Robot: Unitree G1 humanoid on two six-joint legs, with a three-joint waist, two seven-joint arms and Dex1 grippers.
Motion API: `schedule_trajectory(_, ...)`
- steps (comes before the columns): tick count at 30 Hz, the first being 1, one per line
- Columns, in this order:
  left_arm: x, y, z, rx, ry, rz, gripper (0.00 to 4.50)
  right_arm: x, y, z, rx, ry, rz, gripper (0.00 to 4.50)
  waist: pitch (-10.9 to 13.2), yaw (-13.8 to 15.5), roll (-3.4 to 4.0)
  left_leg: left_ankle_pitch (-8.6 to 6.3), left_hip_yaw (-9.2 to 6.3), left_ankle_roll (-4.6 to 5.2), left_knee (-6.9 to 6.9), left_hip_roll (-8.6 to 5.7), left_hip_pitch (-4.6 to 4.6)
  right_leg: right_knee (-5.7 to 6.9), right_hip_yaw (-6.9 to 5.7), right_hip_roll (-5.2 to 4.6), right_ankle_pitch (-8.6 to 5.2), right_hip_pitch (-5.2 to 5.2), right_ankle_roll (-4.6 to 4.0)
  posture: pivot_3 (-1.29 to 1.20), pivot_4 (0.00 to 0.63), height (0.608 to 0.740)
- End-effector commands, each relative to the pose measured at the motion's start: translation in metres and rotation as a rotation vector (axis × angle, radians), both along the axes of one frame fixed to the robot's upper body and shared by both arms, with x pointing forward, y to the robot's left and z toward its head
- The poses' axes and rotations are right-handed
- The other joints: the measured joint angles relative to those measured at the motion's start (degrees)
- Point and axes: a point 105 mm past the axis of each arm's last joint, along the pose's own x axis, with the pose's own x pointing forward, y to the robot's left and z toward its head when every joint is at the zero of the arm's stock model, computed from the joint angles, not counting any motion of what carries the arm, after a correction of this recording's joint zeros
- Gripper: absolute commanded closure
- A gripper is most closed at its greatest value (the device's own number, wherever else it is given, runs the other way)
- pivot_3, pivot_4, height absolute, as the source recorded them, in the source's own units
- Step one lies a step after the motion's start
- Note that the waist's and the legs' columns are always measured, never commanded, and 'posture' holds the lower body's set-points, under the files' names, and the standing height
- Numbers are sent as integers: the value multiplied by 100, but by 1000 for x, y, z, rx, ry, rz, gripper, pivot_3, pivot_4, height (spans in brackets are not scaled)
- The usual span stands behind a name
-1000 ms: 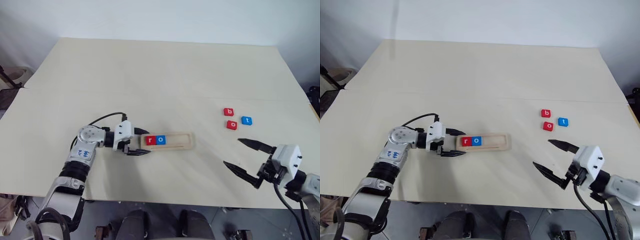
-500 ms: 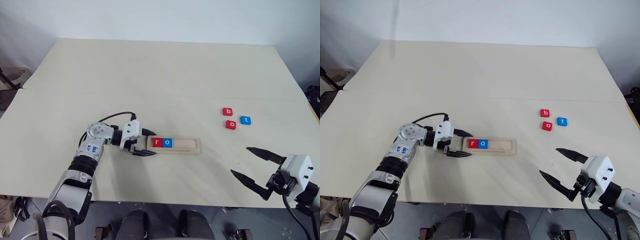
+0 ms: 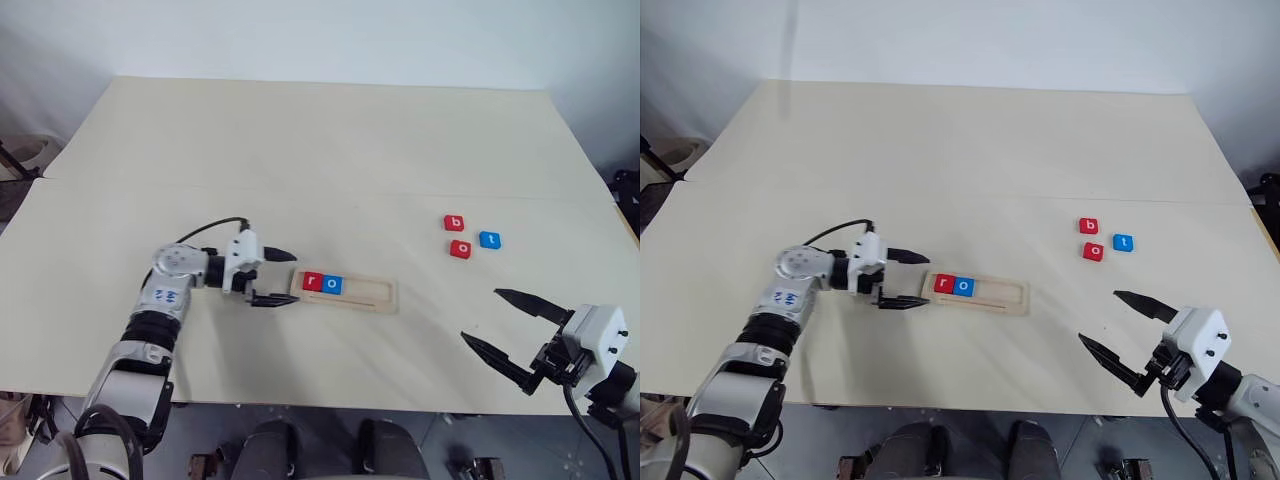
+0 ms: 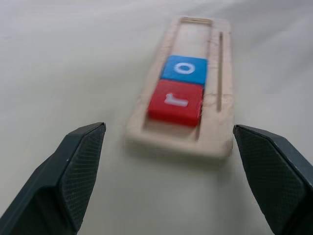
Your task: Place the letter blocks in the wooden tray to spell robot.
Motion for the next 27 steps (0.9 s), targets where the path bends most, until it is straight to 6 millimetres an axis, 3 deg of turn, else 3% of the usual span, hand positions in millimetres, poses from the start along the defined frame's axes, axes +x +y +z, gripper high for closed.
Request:
schedule_trajectory(1,-5,17,23,-91,-97,37,70,-4,-21,6,15,-49,-121,0,0,11,0,0,0,0,0,0,0,0,1,0,0,0,0,0,150,740)
schedule_trajectory(9,-44,33,23,-168,-28,100,70,-8,-51,-5,125,-66,-336,0,-1,-12,2,0,-4,0,0,2,2,3,4,-2,0,2,0,0,150,740)
schedule_trajectory(15,-61,35,24,-205,0,145,70,1,-52,-14,150,-65,-355,0,-3,-12,5,-1,-3,0,0,26,5,3,9,-2,0,3,-1,0,150,740)
schedule_trajectory(21,-60,30,26,-208,-29,176,70,45,-35,10,171,-67,-307,0,-5,-61,11,-1,2,1,-1,27,12,9,17,-2,-1,1,-2,0,150,740)
schedule_trajectory(27,-55,23,31,-218,-78,201,70,98,-48,20,103,109,-453,0,-6,-75,13,-1,-1,0,-2,30,6,7,9,-2,-2,-2,-4,0,150,740)
